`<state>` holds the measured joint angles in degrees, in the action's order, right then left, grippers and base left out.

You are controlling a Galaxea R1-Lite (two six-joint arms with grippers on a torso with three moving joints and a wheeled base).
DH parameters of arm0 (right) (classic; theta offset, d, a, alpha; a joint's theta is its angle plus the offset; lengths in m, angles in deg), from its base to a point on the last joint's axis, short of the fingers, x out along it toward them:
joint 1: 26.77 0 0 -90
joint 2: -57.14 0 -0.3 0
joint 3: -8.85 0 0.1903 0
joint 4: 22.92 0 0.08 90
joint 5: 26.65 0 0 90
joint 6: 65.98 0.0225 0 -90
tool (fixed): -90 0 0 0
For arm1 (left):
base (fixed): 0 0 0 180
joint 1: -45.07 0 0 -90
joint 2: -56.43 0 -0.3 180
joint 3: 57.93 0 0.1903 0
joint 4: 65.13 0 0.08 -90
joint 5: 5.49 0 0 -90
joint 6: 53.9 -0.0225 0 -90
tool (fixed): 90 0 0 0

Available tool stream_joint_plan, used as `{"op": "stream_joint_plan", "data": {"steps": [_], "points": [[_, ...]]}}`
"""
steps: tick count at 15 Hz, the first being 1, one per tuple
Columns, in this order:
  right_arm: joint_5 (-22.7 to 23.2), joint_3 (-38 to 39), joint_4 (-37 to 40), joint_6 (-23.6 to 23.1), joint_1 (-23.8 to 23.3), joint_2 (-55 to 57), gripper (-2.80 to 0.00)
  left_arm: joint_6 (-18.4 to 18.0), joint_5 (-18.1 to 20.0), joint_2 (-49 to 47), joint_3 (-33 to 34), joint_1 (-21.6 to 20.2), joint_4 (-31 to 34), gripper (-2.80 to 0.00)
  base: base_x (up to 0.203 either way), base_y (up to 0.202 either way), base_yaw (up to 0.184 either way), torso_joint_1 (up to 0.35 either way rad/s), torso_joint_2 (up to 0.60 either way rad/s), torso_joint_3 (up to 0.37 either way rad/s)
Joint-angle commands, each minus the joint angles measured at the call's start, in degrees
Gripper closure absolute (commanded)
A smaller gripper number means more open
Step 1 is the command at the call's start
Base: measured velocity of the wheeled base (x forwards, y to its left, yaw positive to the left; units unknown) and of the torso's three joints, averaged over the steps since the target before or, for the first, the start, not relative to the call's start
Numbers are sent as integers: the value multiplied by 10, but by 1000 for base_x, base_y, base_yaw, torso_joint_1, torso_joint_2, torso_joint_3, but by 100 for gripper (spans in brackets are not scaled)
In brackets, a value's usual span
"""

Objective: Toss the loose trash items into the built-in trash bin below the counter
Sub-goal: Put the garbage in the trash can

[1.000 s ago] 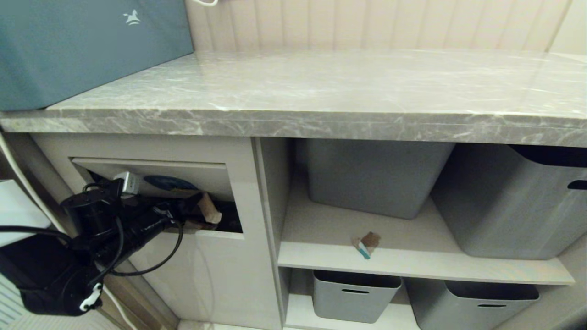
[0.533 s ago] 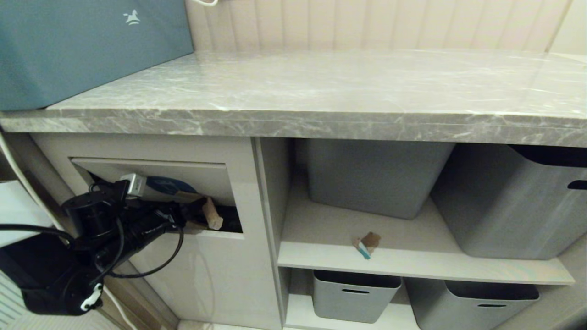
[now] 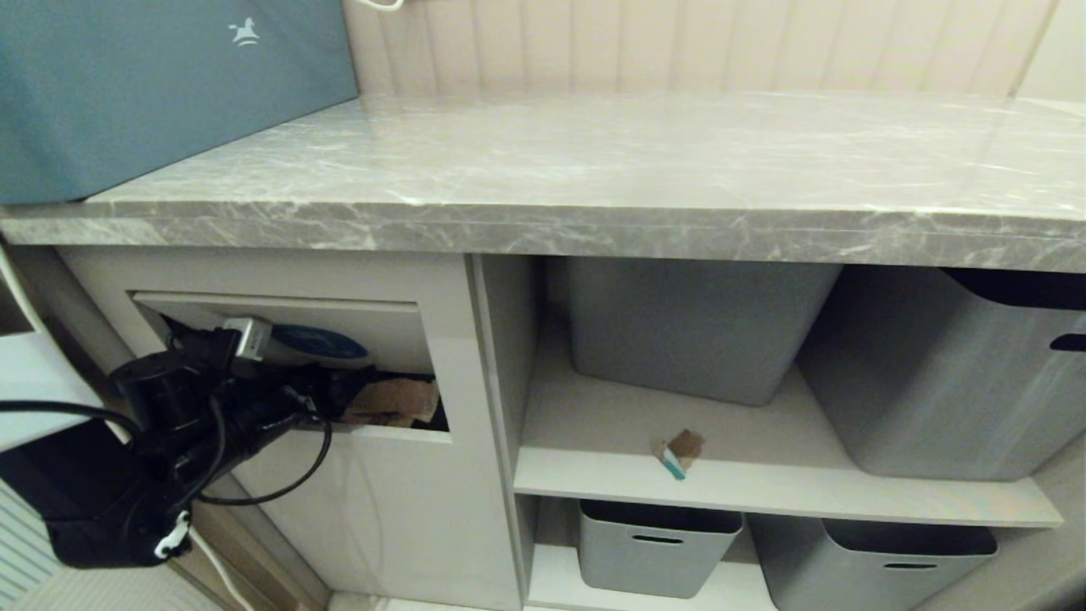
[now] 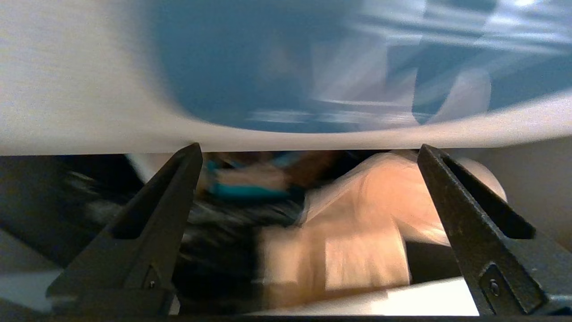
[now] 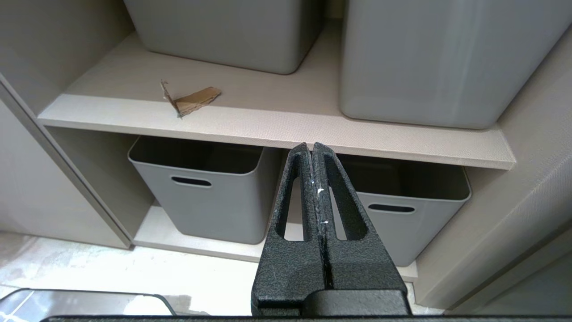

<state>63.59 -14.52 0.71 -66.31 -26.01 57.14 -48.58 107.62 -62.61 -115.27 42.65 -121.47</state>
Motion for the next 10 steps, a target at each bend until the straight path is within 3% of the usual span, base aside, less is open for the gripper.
{"op": "stream_joint_plan", "data": {"steps": [1, 7, 10], "points": [[0, 0, 0, 0, 0, -1, 0, 0, 3, -15, -15, -8, -5, -280, 0, 0, 0, 0, 0, 0], [0, 0, 0, 0, 0, -1, 0, 1, 3, -4, 7, -11, -3, -280, 0, 0, 0, 0, 0, 0], [0, 0, 0, 0, 0, -1, 0, 0, 2, 59, 91, -9, -1, -280, 0, 0, 0, 0, 0, 0]]}}
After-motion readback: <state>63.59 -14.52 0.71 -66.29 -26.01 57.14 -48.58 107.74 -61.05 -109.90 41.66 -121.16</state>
